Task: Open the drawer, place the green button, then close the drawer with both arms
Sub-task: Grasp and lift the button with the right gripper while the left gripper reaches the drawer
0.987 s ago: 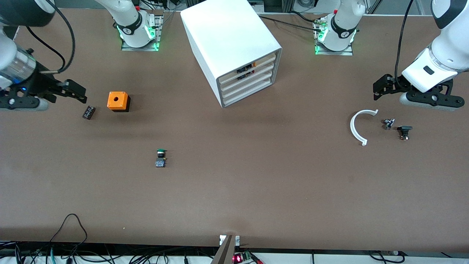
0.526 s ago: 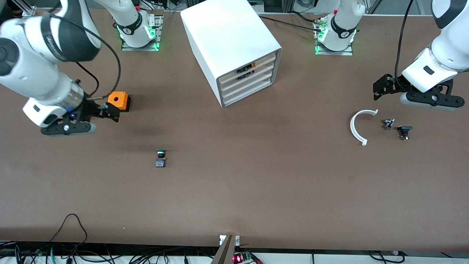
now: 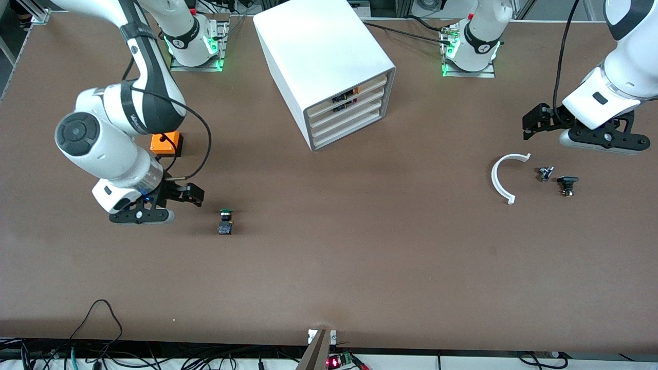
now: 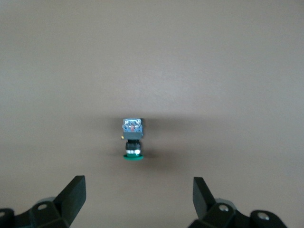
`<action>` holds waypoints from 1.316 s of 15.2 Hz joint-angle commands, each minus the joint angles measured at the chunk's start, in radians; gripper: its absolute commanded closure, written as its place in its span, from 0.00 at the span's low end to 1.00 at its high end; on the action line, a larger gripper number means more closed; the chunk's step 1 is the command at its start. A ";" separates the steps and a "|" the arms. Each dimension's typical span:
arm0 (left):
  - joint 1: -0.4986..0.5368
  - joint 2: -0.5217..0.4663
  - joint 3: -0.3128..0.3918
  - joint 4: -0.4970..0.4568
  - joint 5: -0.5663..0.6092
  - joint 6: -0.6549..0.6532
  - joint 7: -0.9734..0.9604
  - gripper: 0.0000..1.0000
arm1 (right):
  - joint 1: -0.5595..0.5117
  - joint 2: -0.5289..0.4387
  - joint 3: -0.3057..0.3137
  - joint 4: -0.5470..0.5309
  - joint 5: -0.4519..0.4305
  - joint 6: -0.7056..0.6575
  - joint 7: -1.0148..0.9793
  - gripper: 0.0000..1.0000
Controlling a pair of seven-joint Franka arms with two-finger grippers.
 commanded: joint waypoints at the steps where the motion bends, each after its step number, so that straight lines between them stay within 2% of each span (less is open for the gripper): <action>1: -0.004 0.016 0.003 0.032 -0.005 -0.031 -0.006 0.00 | 0.019 0.050 0.005 0.015 0.019 0.063 0.017 0.00; 4: -0.009 0.051 0.002 0.035 -0.018 -0.155 0.003 0.00 | 0.029 0.123 0.007 0.015 0.019 0.163 0.006 0.00; 6: -0.010 0.059 0.000 0.044 -0.053 -0.186 0.018 0.00 | 0.030 0.175 0.007 0.015 0.015 0.233 -0.001 0.00; 13: -0.010 0.164 0.002 0.029 -0.405 -0.237 0.171 0.00 | 0.036 0.301 0.009 0.015 0.018 0.356 0.012 0.00; 16: -0.009 0.222 0.002 0.018 -0.584 -0.232 0.361 0.00 | 0.037 0.329 0.018 0.016 0.019 0.369 0.015 0.00; 18: -0.009 0.246 0.002 -0.041 -0.761 -0.203 0.449 0.00 | 0.037 0.350 0.022 0.018 0.019 0.398 0.003 0.00; 20: -0.013 0.250 -0.004 -0.135 -0.926 -0.119 0.545 0.00 | 0.037 0.364 0.022 0.021 0.018 0.409 -0.001 0.02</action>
